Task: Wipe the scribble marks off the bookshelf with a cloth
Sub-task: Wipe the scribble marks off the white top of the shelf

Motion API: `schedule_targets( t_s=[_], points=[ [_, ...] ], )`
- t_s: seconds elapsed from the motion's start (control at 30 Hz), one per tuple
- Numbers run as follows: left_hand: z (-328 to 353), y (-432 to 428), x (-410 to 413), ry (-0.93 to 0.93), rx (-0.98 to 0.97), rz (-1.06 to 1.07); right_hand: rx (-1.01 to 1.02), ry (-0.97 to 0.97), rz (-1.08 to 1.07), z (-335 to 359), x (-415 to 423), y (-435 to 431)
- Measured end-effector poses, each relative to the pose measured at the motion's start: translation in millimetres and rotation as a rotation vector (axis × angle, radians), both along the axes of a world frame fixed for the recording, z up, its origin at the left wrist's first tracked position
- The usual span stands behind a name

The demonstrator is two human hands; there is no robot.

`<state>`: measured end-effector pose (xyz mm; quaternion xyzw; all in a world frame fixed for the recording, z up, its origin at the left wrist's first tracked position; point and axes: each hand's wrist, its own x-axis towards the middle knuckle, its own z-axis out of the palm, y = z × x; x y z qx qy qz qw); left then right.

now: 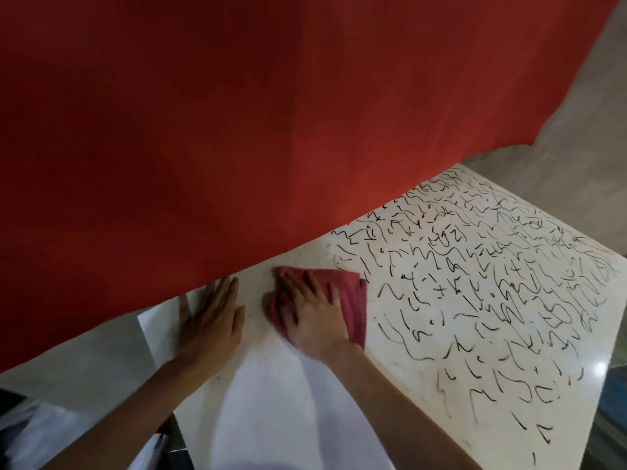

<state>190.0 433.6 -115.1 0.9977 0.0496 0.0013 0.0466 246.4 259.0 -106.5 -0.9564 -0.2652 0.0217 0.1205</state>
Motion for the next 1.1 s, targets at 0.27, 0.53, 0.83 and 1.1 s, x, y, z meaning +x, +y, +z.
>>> schedule_targets(
  t_s=[0.27,0.53,0.83,1.1],
  points=[
    [-3,12,-25,0.084,-0.048,0.104,-0.046,0.026,-0.023,6,56,-16],
    [-4,9,-27,0.132,-0.100,0.104,-0.024,0.023,-0.019,2,-11,34],
    [-3,8,-26,0.084,-0.092,0.220,-0.088,-0.023,-0.034,7,38,-4],
    [-10,6,-25,0.006,-0.113,0.211,-0.011,0.091,-0.136,4,10,21]
  ],
)
